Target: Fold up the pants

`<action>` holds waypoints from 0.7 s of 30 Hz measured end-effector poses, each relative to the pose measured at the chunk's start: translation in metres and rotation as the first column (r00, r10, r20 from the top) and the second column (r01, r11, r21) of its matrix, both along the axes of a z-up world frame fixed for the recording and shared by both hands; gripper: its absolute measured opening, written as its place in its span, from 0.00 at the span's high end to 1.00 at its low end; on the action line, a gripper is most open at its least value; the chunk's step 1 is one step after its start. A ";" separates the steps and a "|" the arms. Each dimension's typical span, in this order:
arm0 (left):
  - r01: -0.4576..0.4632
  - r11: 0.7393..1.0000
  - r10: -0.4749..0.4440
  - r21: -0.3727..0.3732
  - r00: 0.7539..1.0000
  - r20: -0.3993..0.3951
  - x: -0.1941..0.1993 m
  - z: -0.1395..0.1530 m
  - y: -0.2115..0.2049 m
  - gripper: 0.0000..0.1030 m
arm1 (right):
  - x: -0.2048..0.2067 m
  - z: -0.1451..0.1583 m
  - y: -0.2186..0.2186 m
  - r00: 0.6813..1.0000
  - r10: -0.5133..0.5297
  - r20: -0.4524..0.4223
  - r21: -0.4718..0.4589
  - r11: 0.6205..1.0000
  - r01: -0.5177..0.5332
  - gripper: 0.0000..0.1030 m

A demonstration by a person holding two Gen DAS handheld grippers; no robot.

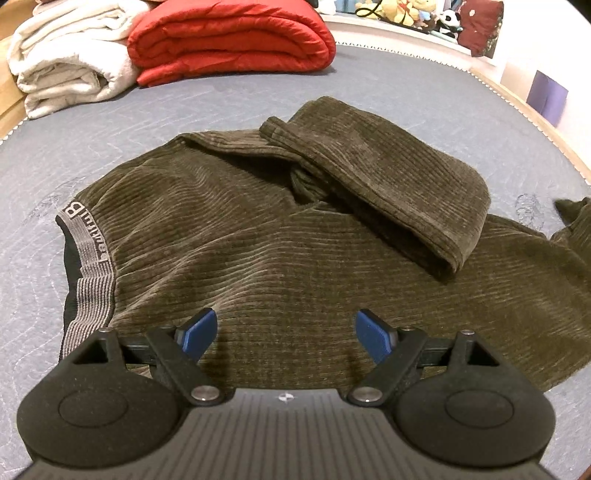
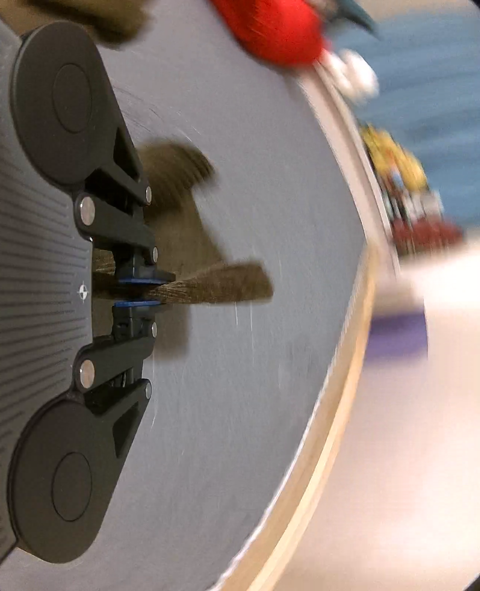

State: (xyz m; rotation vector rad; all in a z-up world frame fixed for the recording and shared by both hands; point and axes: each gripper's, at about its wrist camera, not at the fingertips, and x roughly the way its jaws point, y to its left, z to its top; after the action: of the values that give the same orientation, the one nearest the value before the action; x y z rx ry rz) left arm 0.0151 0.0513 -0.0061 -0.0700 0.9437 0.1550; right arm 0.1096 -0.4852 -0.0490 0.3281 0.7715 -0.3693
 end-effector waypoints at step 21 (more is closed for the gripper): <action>0.002 1.000 -0.002 -0.004 1.000 0.000 0.000 0.000 -0.004 0.16 | -0.062 -0.027 -0.081 0.876 -0.472 -0.099 0.180 0.857 0.482 0.89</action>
State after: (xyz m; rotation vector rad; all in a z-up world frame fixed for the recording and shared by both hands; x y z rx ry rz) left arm 0.0155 0.0474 -0.0058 -0.0726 0.9445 0.1518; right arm 0.0478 -0.5666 -0.0760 0.7092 0.7749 -0.7754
